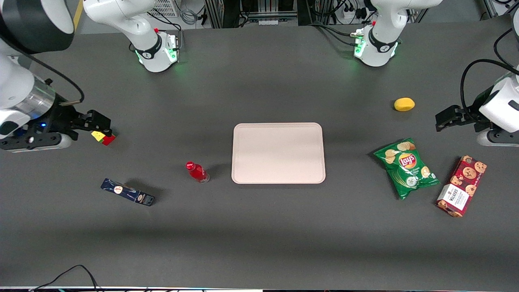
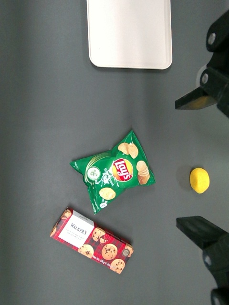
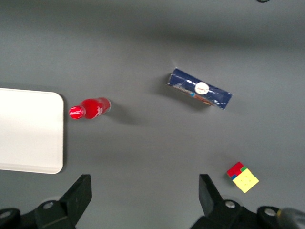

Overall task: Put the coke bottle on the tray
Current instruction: 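Move the open right gripper toward the red Coca-Cola bottle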

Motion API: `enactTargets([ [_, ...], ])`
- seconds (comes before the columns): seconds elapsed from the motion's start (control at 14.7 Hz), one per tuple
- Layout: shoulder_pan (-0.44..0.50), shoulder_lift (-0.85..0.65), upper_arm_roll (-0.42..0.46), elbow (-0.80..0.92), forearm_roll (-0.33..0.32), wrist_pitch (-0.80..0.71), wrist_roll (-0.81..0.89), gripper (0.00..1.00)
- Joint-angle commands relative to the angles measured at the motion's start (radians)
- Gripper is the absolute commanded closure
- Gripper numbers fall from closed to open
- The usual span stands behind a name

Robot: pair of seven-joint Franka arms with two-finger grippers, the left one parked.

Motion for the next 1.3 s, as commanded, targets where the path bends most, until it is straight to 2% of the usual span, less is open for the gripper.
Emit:
enactTargets([
  [0.0,0.12,0.001,-0.04,0.02,-0.003,-0.026,0.125,0.0],
  [0.2,0.176,0.009,-0.034,0.023,-0.003,-0.026,0.21,0.0],
  [0.41,0.18,0.018,0.001,0.023,0.011,-0.024,0.202,0.0],
  [0.48,0.18,0.032,0.006,0.023,0.028,-0.021,0.205,0.0],
  [0.61,0.169,0.078,0.026,0.023,0.106,-0.007,0.199,0.0],
  [0.68,0.169,0.099,0.029,0.023,0.112,0.016,0.199,0.0],
  [1.16,0.167,0.265,0.049,0.017,0.082,0.203,0.188,0.0],
  [1.23,0.167,0.282,0.05,0.017,0.056,0.23,0.167,0.0],
])
